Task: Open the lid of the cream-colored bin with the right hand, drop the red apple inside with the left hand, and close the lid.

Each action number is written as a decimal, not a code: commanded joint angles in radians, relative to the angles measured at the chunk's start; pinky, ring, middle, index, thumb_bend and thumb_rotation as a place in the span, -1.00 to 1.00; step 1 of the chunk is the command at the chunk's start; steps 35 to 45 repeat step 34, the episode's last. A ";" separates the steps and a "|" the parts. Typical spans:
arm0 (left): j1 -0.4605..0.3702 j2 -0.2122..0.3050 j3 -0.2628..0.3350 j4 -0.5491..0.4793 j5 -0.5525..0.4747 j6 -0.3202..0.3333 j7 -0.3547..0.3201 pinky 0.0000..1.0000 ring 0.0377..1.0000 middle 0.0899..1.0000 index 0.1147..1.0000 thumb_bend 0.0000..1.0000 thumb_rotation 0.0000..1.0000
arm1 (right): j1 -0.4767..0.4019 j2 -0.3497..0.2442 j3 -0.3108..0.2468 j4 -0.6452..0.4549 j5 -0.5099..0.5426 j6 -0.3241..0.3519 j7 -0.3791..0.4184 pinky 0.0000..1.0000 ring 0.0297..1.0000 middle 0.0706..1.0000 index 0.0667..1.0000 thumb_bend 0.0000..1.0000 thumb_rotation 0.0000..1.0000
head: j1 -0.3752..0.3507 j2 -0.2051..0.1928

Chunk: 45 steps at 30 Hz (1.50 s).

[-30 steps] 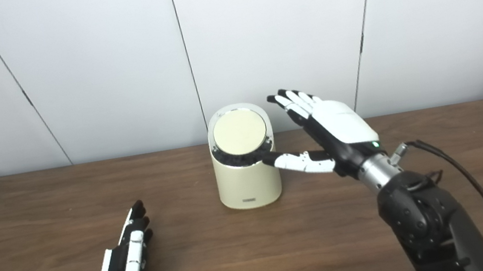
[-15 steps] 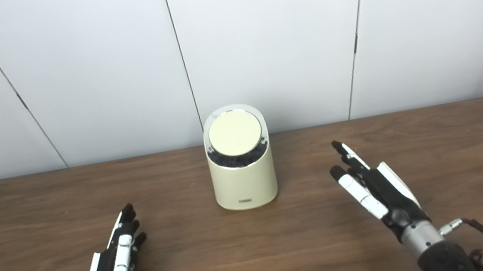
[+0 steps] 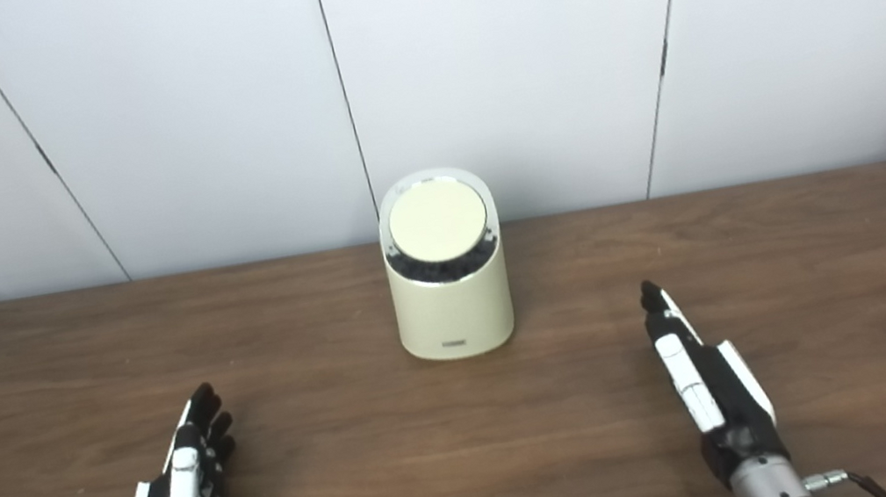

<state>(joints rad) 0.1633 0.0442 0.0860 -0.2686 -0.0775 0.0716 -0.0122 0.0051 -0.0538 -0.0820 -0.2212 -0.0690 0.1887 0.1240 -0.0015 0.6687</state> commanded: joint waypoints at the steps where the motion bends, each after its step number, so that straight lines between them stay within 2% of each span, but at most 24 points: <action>1: 0.000 0.011 0.005 -0.049 0.011 -0.009 0.004 1.00 0.97 0.98 1.00 0.14 0.89 | -0.011 0.004 0.008 -0.043 0.001 -0.054 -0.024 1.00 0.99 0.96 0.93 0.08 1.00 | 0.000 0.006; 6: 0.014 0.013 0.009 -0.079 0.024 0.017 0.011 1.00 0.95 0.97 0.97 0.16 0.87 | 0.015 0.005 0.017 -0.050 0.007 -0.080 -0.038 1.00 0.99 0.95 0.93 0.05 1.00 | -0.012 0.032; 14: 0.015 0.043 0.009 -0.068 0.051 -0.016 -0.007 0.97 0.92 0.95 0.96 0.13 0.91 | 0.059 -0.009 0.016 -0.073 0.026 -0.098 -0.044 1.00 1.00 0.96 0.94 0.09 1.00 | -0.017 0.057; 18: 0.018 0.048 0.010 -0.070 0.051 -0.014 -0.010 0.94 0.91 0.93 0.94 0.17 0.82 | 0.066 -0.020 0.013 -0.079 0.033 -0.094 -0.046 1.00 1.00 0.96 0.95 0.09 1.00 | -0.029 0.067; 29: 0.012 0.072 0.014 -0.054 0.065 -0.040 -0.012 0.95 0.94 0.94 0.96 0.14 0.84 | 0.060 -0.029 -0.004 -0.067 0.084 -0.092 -0.051 1.00 1.00 0.98 0.96 0.06 1.00 | -0.051 0.071; 34: 0.010 0.082 0.022 -0.043 0.053 -0.054 -0.014 0.97 0.94 0.95 0.97 0.13 0.86 | 0.059 -0.018 -0.005 -0.083 0.112 -0.055 -0.055 1.00 1.00 0.97 0.95 0.11 1.00 | -0.059 0.071; 45: 0.010 0.082 0.022 -0.043 0.053 -0.054 -0.014 0.97 0.94 0.95 0.97 0.13 0.86 | 0.059 -0.018 -0.005 -0.083 0.112 -0.055 -0.055 1.00 1.00 0.97 0.95 0.11 1.00 | -0.059 0.071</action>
